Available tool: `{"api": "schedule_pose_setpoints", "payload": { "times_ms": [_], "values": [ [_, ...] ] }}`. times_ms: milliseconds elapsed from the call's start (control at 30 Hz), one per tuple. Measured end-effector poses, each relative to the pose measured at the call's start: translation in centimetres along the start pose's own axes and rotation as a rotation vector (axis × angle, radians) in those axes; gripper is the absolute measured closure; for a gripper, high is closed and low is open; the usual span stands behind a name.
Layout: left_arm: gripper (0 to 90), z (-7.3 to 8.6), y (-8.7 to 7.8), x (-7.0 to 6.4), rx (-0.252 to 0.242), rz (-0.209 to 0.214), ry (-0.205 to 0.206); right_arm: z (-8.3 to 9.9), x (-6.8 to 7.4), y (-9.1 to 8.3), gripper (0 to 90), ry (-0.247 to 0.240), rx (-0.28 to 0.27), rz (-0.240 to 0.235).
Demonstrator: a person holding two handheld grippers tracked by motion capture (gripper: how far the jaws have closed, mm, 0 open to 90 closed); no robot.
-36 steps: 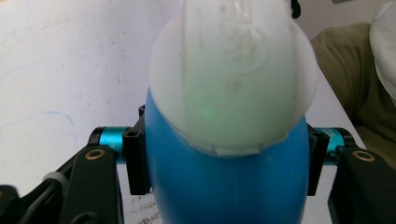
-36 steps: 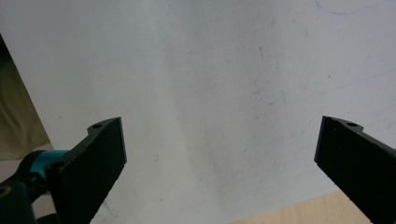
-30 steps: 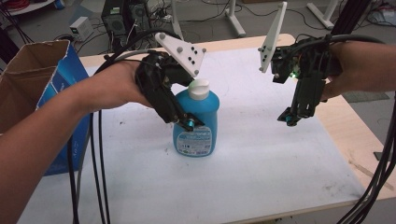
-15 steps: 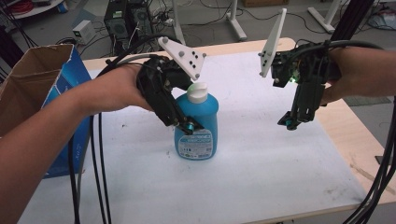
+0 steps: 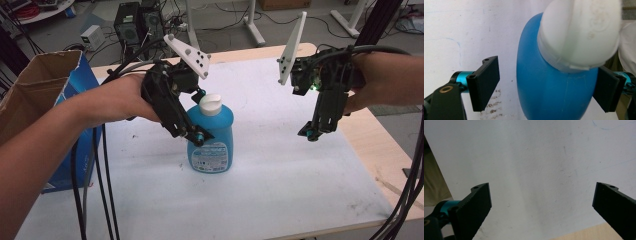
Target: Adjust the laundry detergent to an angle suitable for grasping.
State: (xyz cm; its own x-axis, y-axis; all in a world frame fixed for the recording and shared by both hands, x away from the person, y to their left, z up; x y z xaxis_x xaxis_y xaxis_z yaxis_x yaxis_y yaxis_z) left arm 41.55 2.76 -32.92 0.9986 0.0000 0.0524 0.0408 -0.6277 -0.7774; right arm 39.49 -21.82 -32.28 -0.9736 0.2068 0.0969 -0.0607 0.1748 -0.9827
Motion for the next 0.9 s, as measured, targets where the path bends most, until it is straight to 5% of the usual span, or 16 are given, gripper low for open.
{"api": "schedule_pose_setpoints", "payload": {
  "times_ms": [367,500,633,833,900],
  "values": [
    [17.1,-0.4,-2.8,-0.6,-0.086,0.001,-0.05,0.2,0.2,-0.1,1.2,0.0,-0.006,0.001],
    [17.1,-0.6,-4.5,0.0,-0.112,-0.055,-0.057,0.2,0.2,-0.1,1.2,-0.001,-0.008,0.002],
    [17.1,-0.3,-5.7,0.9,-0.072,-0.119,-0.076,0.2,0.2,-0.2,1.2,0.003,-0.012,0.004],
    [17.0,-0.2,-6.5,1.3,-0.076,-0.128,-0.102,0.3,0.2,-0.3,1.2,0.001,-0.018,0.009],
    [10.1,-0.2,-6.5,1.4,-0.051,-0.146,-0.122,0.4,0.2,-0.3,1.2,0.0,-0.02,0.008]
  ]
}}
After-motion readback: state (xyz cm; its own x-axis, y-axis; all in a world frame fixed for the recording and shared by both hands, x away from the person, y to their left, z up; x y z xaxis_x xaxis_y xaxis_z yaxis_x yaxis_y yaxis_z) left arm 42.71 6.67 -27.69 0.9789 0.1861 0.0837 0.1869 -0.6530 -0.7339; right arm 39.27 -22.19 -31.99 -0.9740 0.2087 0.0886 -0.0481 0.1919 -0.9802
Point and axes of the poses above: each handheld gripper's, and its own axes: y roughly forward along the jaws, z roughly out of its underside, x roughly to its left, the point moved 2 cm from there along y, roughly forward along the jaws, and after that the axes turned 10 degrees about -z, right-handed, at the moved point
